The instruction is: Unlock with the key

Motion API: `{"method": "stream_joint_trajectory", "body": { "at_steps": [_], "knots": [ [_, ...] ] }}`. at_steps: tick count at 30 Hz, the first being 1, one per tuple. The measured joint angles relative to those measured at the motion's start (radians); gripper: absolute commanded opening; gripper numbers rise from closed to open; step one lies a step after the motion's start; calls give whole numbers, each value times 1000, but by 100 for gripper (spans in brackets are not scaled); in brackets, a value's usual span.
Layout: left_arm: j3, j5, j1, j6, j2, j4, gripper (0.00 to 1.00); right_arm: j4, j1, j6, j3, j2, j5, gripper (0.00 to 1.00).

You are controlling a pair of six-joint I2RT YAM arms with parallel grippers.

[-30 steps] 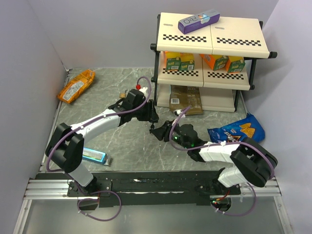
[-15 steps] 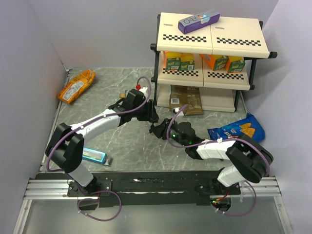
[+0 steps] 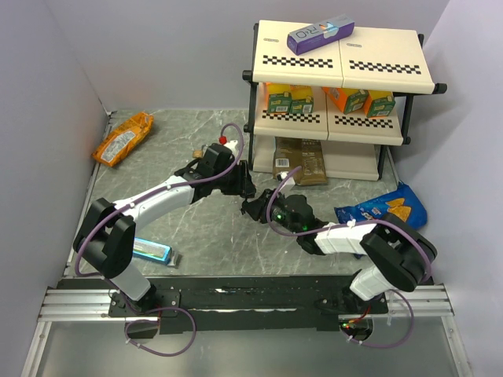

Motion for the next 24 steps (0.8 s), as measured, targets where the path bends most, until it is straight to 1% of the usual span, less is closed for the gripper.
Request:
{"method": "stream_joint_trajectory", "body": {
  "at_steps": [2,3,5,6,8,9,19,24],
  "knots": [
    [0,0,0,0,0,0,1,0,-2,0,0,3,0,27],
    [0,0,0,0,0,0,1,1,-3,0,0,5,0,22],
    [0,0,0,0,0,0,1,4,-5,3,2,12,-5,16],
    [0,-1,0,0,0,0,1,4,-6,3,4,15,-7,10],
    [0,-2,2,0,0,2,1,3,-8,6,8,20,-8,4],
    [0,-1,3,-1,0,4,1,-1,-11,10,8,21,-6,0],
    [0,-1,5,-3,0,24,1,8,-48,26,8,31,-42,0],
    [-1,11,7,5,0,44,1,16,-63,6,8,29,-55,0]
  ]
}}
